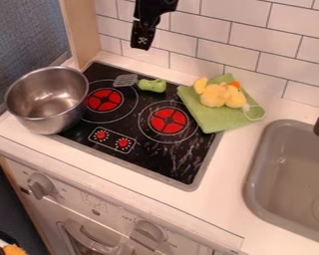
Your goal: Move the stuff toy to the lover side of the burber
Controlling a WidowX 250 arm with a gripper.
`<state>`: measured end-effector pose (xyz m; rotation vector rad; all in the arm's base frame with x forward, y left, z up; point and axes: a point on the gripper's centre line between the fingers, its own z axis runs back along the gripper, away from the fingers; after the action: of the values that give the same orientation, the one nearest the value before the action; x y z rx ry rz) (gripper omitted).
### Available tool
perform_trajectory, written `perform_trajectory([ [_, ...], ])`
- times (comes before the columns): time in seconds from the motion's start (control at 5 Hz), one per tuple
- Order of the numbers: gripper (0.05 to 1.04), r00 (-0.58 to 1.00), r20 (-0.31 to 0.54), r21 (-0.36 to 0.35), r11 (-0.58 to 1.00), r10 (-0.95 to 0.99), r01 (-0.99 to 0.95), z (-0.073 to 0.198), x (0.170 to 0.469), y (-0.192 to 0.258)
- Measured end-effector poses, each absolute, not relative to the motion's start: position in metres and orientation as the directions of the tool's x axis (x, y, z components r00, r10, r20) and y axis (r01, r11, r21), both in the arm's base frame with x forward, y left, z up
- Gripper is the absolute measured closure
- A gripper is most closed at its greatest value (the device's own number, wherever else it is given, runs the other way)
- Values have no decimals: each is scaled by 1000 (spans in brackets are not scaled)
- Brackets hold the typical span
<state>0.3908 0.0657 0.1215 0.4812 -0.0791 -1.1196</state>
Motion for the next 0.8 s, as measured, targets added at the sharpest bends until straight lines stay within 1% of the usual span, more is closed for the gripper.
perform_trajectory([
  [0.2, 85, 443, -178, 374, 356, -879, 856, 107, 390, 64],
  [0.4, 85, 465, -50, 333, 424, -884, 842, 99, 391, 45],
  [0.6, 85, 478, 0, 265, 461, -878, 847, 89, 391, 30],
  [0.8, 85, 423, 73, 259, 427, -903, 866, 86, 398, 1],
])
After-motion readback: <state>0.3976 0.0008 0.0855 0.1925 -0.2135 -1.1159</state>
